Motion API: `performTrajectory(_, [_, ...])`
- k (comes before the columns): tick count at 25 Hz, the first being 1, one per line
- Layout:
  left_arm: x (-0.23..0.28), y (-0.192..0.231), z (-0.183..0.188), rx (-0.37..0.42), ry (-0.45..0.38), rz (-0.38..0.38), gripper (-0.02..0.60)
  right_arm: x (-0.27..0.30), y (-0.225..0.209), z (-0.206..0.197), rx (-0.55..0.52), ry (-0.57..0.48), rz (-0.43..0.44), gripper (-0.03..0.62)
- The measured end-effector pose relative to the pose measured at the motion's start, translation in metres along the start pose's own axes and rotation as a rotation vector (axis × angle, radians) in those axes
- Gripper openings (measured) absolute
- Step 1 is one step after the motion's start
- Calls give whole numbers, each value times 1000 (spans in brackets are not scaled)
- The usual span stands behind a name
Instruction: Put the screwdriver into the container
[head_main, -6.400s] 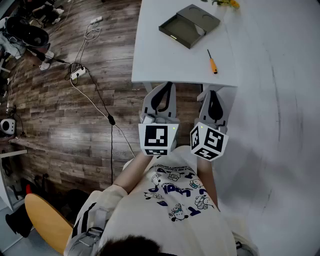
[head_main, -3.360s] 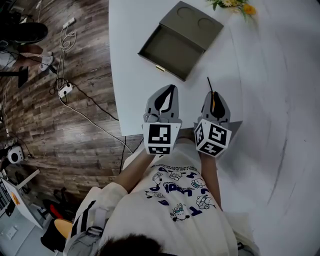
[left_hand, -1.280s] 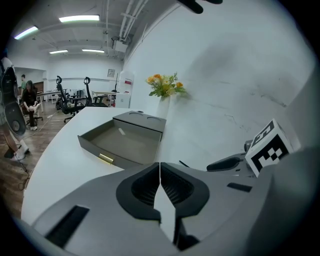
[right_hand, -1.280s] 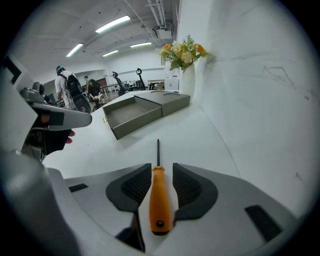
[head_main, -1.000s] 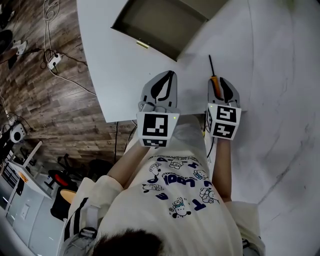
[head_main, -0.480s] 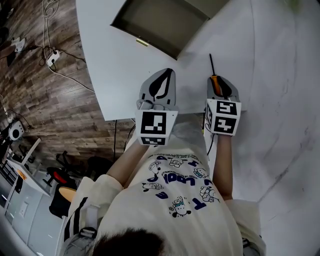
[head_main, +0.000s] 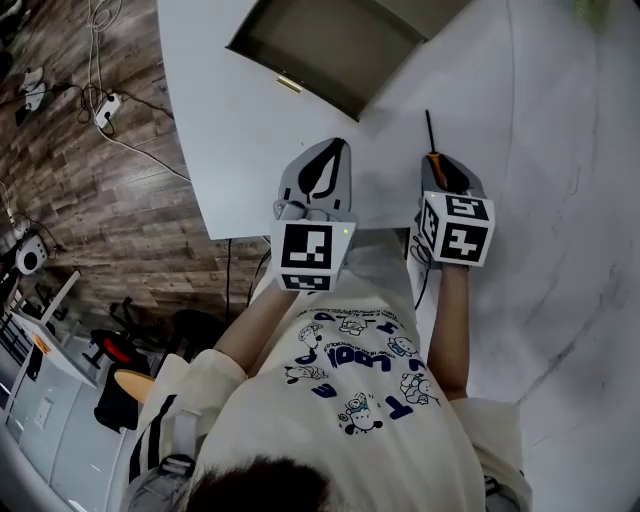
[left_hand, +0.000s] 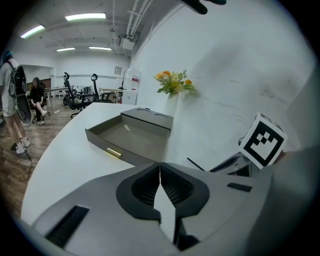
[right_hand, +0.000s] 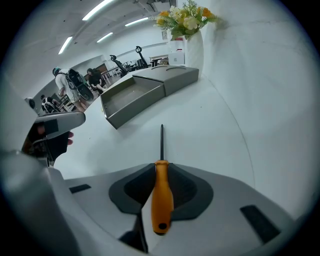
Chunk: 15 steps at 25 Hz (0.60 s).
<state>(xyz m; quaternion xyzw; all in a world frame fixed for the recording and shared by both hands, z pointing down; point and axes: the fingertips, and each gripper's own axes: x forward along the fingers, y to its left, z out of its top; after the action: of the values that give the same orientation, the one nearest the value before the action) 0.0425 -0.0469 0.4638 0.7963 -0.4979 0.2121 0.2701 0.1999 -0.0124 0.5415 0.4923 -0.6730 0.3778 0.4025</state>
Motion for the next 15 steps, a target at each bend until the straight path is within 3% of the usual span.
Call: performTrajectory(15, [-3, 0, 14, 3, -33, 1, 18, -11, 5, 12, 51, -82, 6, 95])
